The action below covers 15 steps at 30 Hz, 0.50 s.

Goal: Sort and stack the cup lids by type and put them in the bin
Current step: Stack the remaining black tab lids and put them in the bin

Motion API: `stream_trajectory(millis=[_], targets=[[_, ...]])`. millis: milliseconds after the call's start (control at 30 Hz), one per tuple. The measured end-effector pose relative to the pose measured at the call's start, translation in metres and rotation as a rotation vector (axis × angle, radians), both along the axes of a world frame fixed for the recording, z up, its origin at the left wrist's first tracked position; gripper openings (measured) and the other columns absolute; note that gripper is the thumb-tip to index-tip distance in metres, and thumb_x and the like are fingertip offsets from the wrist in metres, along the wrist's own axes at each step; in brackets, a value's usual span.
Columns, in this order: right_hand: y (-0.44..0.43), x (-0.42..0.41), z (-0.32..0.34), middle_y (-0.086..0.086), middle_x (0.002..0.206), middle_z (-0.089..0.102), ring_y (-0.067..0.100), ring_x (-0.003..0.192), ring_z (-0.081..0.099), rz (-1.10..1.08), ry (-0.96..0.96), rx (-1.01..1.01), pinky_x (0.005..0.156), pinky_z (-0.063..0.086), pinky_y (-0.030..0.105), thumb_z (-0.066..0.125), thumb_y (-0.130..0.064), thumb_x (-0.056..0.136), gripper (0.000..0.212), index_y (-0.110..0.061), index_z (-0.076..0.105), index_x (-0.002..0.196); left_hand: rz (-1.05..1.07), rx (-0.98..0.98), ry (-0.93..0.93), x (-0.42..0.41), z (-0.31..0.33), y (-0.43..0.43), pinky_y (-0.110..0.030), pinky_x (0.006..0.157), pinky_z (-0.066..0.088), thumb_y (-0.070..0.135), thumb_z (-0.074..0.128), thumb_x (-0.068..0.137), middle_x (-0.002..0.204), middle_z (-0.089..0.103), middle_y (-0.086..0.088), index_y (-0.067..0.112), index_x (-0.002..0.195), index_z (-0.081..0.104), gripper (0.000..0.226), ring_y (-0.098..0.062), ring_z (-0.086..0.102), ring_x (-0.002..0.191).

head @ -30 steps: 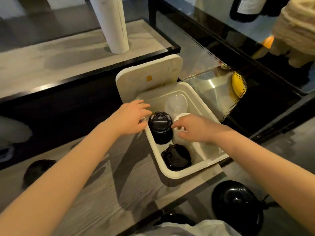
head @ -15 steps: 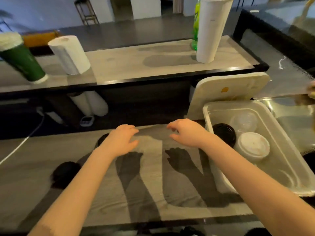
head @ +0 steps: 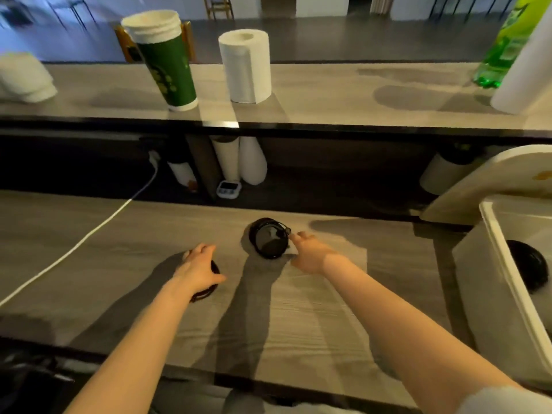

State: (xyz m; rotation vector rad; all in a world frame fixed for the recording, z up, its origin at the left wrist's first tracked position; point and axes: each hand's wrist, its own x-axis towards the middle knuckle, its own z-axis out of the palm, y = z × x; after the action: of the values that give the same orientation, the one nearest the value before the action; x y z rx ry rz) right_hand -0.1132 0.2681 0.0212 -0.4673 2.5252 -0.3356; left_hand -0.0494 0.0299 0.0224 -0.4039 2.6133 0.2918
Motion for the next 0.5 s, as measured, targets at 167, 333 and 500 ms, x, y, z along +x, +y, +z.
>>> stream_trajectory(millis=[167,333,500], targets=[[-0.041,-0.029,-0.018,0.011,0.155,0.019,0.033,0.139,0.025,-0.033,0.041,0.017,0.112,0.029,0.041,0.06,-0.034,0.089,0.082,-0.015,0.01,0.151,0.1,0.043,-0.114,0.0,-0.016,-0.035,-0.041,0.113,0.029,0.036,0.063,0.086,0.157,0.01,-0.005,0.016,0.15,0.011,0.084,-0.032,0.017,0.142],[-0.068,-0.033,-0.034,0.012,0.152,0.021,0.035,0.134,0.031,0.011,0.098,0.176,0.103,0.039,0.046,0.063,-0.047,0.083,0.097,-0.019,-0.001,0.151,0.112,0.04,-0.135,-0.002,-0.024,-0.043,-0.039,0.11,0.035,0.037,0.07,0.079,0.155,0.012,-0.005,0.015,0.151,0.011,0.095,-0.033,0.022,0.139],[-0.079,-0.038,-0.032,0.011,0.132,0.035,0.032,0.122,0.039,-0.06,0.154,0.191,0.093,0.044,0.043,0.074,-0.043,0.073,0.087,-0.014,0.025,0.139,0.05,-0.028,-0.092,-0.005,-0.022,-0.045,-0.038,0.108,0.033,0.048,0.075,0.068,0.139,0.026,-0.008,0.01,0.137,0.031,0.09,-0.031,0.024,0.133]])
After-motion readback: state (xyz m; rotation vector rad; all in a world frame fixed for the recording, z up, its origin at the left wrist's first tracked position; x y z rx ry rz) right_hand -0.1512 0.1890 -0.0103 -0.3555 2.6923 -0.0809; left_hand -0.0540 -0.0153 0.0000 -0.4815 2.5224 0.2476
